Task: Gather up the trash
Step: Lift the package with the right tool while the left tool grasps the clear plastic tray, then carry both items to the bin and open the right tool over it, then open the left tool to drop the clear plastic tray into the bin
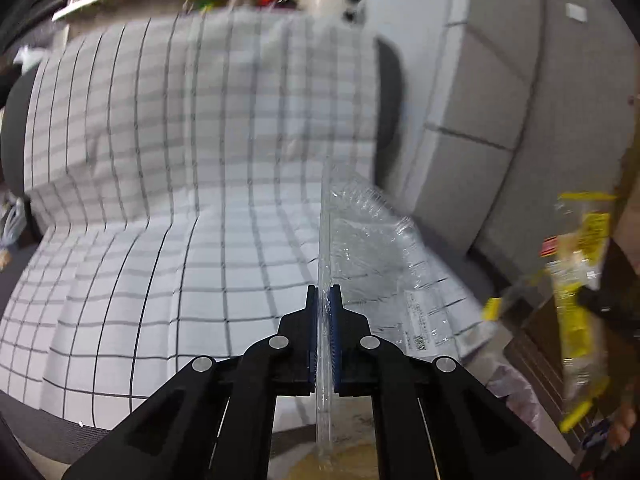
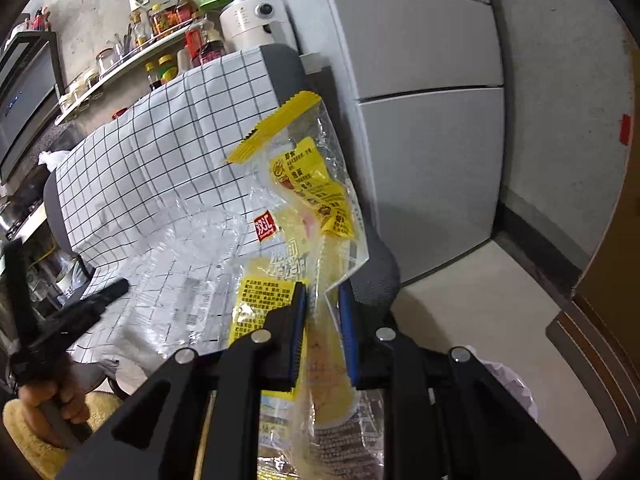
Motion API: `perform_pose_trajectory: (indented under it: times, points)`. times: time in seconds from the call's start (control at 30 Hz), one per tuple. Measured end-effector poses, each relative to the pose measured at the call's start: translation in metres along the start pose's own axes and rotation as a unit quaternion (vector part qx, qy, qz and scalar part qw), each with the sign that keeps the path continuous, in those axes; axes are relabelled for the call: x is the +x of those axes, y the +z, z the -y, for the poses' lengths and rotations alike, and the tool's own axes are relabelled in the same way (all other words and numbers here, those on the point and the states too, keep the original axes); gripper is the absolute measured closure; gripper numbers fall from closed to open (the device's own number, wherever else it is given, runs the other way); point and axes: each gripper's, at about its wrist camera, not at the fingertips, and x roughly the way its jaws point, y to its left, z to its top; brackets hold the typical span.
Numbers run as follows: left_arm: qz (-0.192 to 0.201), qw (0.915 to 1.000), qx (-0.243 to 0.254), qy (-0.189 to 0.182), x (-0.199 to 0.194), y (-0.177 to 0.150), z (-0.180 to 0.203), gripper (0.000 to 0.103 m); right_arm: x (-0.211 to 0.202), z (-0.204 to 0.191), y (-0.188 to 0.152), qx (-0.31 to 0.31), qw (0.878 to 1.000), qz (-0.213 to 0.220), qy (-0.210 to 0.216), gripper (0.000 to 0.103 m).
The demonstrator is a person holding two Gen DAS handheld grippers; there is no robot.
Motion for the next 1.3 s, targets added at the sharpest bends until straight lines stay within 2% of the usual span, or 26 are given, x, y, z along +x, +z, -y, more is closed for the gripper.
perform_pose_trajectory:
  times: [0.17,0.33,0.6,0.77,0.87,1.0,1.3]
  points:
    - [0.011,0.9979,0.029,-0.057,-0.011,-0.004,0.039,0.097,-0.018,0.019,-0.012,0.013,0.999,0.001,-0.053,0.079]
    - [-0.013,0.9936,0.052,-0.099,0.003,-0.016,0.071,0.097,-0.034,0.06,-0.034,0.037,0.991,-0.012,-0.125,0.078]
    - [-0.033,0.9903,0.068,-0.116,0.02,-0.028,0.098,0.097,-0.018,0.134,-0.076,0.102,0.974,-0.061,-0.192,0.078]
    - [-0.043,0.9888,0.08,-0.118,0.028,-0.029,0.11,0.097,0.0,0.163,-0.093,0.13,0.965,-0.086,-0.212,0.078]
    - [-0.049,0.9871,0.09,-0.123,0.031,-0.032,0.118,0.097,0.0,0.167,-0.093,0.136,0.965,-0.084,-0.21,0.078]
    - [-0.076,0.9798,0.107,-0.151,0.037,-0.042,0.13,0.097,-0.01,0.167,-0.088,0.137,0.967,-0.065,-0.207,0.078]
    - [-0.104,0.9534,0.173,-0.224,0.04,-0.068,0.198,0.097,-0.055,0.17,-0.065,0.141,0.965,0.005,-0.22,0.078]
